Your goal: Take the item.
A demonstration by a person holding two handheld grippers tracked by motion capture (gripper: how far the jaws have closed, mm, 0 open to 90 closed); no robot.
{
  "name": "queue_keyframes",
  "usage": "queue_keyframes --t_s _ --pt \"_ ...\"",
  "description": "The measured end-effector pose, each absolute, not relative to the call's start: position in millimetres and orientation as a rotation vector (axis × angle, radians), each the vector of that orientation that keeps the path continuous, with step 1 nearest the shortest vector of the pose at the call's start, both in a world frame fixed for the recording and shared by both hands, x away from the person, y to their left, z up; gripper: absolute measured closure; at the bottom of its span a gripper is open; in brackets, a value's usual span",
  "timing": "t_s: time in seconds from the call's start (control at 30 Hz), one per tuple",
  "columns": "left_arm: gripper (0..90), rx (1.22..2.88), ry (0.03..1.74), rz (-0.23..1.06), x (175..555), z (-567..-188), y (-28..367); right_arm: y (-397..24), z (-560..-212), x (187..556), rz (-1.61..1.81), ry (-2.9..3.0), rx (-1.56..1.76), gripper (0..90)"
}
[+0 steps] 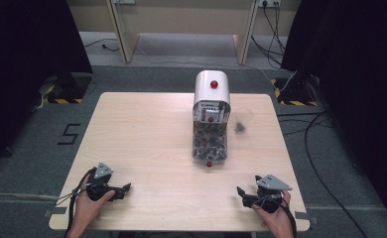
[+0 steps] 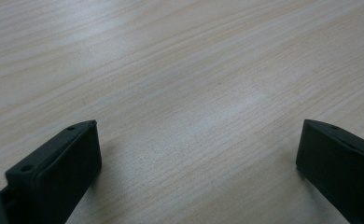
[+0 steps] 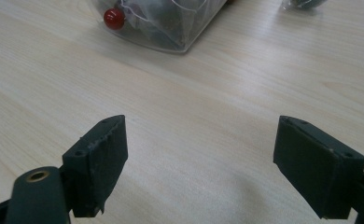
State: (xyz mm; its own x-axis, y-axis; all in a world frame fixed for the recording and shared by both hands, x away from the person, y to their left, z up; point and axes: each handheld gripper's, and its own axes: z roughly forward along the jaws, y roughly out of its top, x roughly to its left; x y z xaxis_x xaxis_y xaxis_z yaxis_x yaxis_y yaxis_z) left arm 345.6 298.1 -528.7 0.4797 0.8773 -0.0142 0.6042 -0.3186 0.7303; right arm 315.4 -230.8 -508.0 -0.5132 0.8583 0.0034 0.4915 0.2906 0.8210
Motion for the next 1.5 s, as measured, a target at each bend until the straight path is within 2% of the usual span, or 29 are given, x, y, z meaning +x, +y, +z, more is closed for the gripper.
queue_keyframes --t_s 1.5 --pt "0.0 2.044 1.221 0.512 346 -529 298 -259 -525 281 1.067 2.107 1.306 18.7"
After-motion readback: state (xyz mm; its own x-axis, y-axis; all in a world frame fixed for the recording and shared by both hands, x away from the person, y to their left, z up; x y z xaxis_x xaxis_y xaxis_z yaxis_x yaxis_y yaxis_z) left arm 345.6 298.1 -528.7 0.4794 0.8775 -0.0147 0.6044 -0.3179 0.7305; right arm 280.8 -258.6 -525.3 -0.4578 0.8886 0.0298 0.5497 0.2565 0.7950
